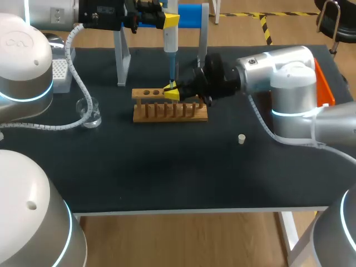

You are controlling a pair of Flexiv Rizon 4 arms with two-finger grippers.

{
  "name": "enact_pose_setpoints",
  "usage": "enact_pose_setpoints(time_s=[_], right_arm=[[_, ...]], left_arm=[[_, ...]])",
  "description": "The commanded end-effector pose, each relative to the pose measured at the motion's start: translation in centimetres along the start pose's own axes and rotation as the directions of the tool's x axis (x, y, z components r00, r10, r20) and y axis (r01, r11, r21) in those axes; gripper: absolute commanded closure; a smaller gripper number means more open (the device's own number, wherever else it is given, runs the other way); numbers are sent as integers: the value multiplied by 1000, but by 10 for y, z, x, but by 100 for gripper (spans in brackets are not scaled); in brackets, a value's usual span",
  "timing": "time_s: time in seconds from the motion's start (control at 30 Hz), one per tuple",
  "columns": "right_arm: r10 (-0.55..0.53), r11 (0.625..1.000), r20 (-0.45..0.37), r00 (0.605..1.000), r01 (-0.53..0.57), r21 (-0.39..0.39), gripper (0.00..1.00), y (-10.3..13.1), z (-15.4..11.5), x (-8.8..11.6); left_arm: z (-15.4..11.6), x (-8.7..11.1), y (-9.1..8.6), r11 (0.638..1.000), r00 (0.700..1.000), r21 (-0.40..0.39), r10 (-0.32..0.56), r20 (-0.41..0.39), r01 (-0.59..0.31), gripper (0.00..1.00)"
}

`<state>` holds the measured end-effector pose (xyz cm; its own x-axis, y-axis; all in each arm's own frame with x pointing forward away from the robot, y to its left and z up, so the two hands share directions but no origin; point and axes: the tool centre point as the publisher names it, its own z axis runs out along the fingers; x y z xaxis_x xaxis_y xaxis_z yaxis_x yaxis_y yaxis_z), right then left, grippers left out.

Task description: Invert the test tube, pick up the pipette, mount the tip to pipette, aspirate from beaker and dispense into the tube, eject the tip, return the pipette, and cap with the stopper.

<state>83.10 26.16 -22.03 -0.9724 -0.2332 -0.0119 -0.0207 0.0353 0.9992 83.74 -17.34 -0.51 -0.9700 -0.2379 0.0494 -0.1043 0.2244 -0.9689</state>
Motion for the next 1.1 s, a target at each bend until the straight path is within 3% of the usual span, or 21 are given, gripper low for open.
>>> enact_pose_setpoints(time_s=[0.03, 1.1], right_arm=[[-2, 1000, 0, 1000, 2, 0, 100, 1, 1, 0], [-16, 1000, -5, 1000, 16, -7, 100, 10, -1, 4]], left_arm=[[0, 0, -1, 1000, 1000, -2, 0, -2, 0, 100], [0, 0, -1, 1000, 1000, -2, 0, -2, 0, 100]])
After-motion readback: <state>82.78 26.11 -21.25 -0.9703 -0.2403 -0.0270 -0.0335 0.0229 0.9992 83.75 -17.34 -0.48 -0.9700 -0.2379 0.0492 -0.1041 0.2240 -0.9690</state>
